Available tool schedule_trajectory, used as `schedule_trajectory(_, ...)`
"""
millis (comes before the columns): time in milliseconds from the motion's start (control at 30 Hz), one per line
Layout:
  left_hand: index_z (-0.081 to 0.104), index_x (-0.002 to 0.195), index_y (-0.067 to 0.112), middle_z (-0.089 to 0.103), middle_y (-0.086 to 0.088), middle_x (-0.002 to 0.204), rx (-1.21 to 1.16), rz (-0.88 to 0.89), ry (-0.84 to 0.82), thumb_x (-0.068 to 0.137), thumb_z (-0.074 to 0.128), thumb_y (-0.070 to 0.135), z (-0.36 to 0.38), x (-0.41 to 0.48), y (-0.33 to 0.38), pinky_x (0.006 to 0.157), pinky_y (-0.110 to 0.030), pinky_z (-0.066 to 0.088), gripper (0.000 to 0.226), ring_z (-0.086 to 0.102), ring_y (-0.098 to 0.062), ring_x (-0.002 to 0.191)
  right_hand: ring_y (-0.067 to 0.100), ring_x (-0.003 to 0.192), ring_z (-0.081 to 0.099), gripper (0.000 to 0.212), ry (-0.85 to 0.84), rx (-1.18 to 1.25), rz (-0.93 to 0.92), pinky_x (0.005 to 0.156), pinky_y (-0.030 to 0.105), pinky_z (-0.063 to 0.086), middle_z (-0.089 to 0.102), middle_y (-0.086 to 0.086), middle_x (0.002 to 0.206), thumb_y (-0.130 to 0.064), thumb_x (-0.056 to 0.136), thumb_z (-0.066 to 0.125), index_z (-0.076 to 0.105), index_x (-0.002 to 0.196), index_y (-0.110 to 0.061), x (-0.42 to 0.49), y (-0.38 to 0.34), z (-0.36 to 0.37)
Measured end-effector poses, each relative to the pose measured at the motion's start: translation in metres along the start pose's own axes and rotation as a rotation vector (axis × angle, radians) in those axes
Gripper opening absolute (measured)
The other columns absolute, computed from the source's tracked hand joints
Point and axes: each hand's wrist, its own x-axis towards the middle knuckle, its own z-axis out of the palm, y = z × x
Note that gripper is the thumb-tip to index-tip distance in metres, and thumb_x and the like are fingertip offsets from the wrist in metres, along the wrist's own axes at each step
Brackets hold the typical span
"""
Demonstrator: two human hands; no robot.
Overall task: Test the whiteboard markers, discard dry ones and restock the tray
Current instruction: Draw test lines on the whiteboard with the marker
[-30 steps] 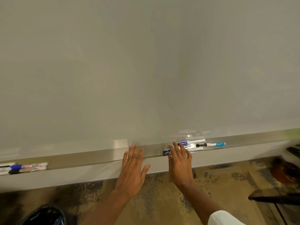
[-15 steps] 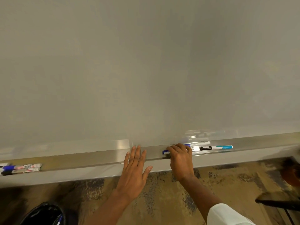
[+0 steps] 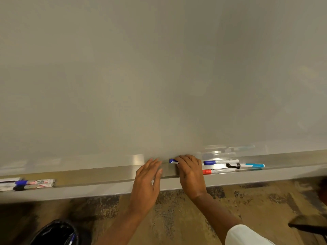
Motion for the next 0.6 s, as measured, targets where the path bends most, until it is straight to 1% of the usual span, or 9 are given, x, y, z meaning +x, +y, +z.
schedule_trajectory(67, 0.062, 0.136, 0.029, 0.06, 0.019, 0.134, -0.106, -0.1, 0.047, 0.103, 0.05, 0.041, -0.011, 0.004, 0.011, 0.11, -0.028, 0.044, 0.037, 0.052, -0.006, 0.129, 0.021, 0.113, 0.055, 0.032, 0.029, 0.073, 0.006, 0.097, 0.039, 0.049, 0.066, 0.002, 0.118, -0.01, 0.088, 0.07, 0.066, 0.119, -0.017, 0.003, -0.014, 0.0)
schedule_trajectory(167, 0.063, 0.133, 0.032, 0.06, 0.032, 0.124, -0.296, -0.225, 0.083, 0.1, 0.06, 0.033, -0.028, 0.012, 0.026, 0.105, -0.013, 0.044, 0.033, 0.057, 0.011, 0.119, 0.016, 0.116, 0.052, 0.029, 0.087, 0.167, -0.016, 0.1, 0.036, 0.047, 0.065, 0.001, 0.12, -0.016, 0.093, 0.063, 0.064, 0.122, -0.018, 0.009, -0.038, -0.002)
schedule_trajectory(200, 0.063, 0.132, 0.031, 0.061, 0.033, 0.122, -0.376, -0.268, 0.085, 0.099, 0.063, 0.029, -0.034, 0.015, 0.031, 0.103, -0.01, 0.044, 0.034, 0.057, 0.016, 0.117, 0.015, 0.117, 0.051, 0.027, 0.113, 0.199, -0.019, 0.101, 0.034, 0.046, 0.064, 0.0, 0.12, -0.019, 0.096, 0.058, 0.064, 0.122, -0.018, 0.012, -0.048, -0.004)
schedule_trajectory(233, 0.064, 0.131, 0.03, 0.064, 0.031, 0.12, -0.458, -0.306, 0.082, 0.097, 0.066, 0.026, -0.042, 0.018, 0.035, 0.101, -0.009, 0.045, 0.035, 0.059, 0.016, 0.115, 0.014, 0.117, 0.051, 0.027, 0.138, 0.231, -0.02, 0.101, 0.033, 0.045, 0.064, 0.0, 0.12, -0.021, 0.097, 0.054, 0.064, 0.122, -0.018, 0.015, -0.057, -0.006)
schedule_trajectory(333, 0.069, 0.126, 0.023, 0.076, 0.017, 0.111, -0.652, -0.337, 0.084, 0.094, 0.069, 0.018, -0.065, 0.024, 0.047, 0.094, -0.013, 0.051, 0.032, 0.067, 0.003, 0.11, 0.01, 0.117, 0.052, 0.028, 0.187, 0.328, -0.029, 0.103, 0.027, 0.042, 0.064, -0.003, 0.121, -0.015, 0.096, 0.059, 0.064, 0.124, -0.019, 0.022, -0.09, -0.018)
schedule_trajectory(400, 0.072, 0.12, 0.019, 0.078, 0.012, 0.109, -0.772, -0.34, 0.111, 0.094, 0.069, 0.01, -0.082, 0.027, 0.055, 0.09, -0.014, 0.053, 0.027, 0.071, -0.004, 0.107, 0.006, 0.116, 0.052, 0.028, 0.202, 0.392, -0.024, 0.102, 0.025, 0.042, 0.063, -0.006, 0.121, -0.02, 0.097, 0.058, 0.063, 0.125, -0.021, 0.026, -0.112, -0.028)
schedule_trajectory(467, 0.074, 0.114, 0.017, 0.079, 0.005, 0.107, -0.865, -0.363, 0.134, 0.093, 0.069, 0.008, -0.101, 0.029, 0.062, 0.091, -0.02, 0.056, 0.023, 0.073, -0.01, 0.105, 0.008, 0.115, 0.054, 0.027, 0.205, 0.462, 0.002, 0.099, 0.029, 0.046, 0.063, -0.008, 0.121, -0.027, 0.099, 0.054, 0.062, 0.124, -0.022, 0.031, -0.132, -0.037)
schedule_trajectory(533, 0.075, 0.114, 0.014, 0.079, 0.0, 0.107, -0.915, -0.367, 0.13, 0.093, 0.069, 0.01, -0.12, 0.032, 0.067, 0.094, -0.026, 0.057, 0.022, 0.073, -0.015, 0.105, 0.011, 0.113, 0.056, 0.026, 0.208, 0.526, 0.022, 0.096, 0.034, 0.049, 0.063, -0.009, 0.12, -0.023, 0.098, 0.056, 0.063, 0.124, -0.022, 0.036, -0.152, -0.043)
schedule_trajectory(600, 0.074, 0.117, 0.012, 0.078, -0.004, 0.109, -0.952, -0.349, 0.111, 0.096, 0.066, 0.012, -0.139, 0.034, 0.071, 0.094, -0.028, 0.057, 0.023, 0.073, -0.019, 0.107, 0.013, 0.112, 0.057, 0.028, 0.204, 0.589, 0.028, 0.093, 0.035, 0.051, 0.063, -0.009, 0.119, -0.018, 0.097, 0.058, 0.063, 0.124, -0.021, 0.041, -0.173, -0.052)
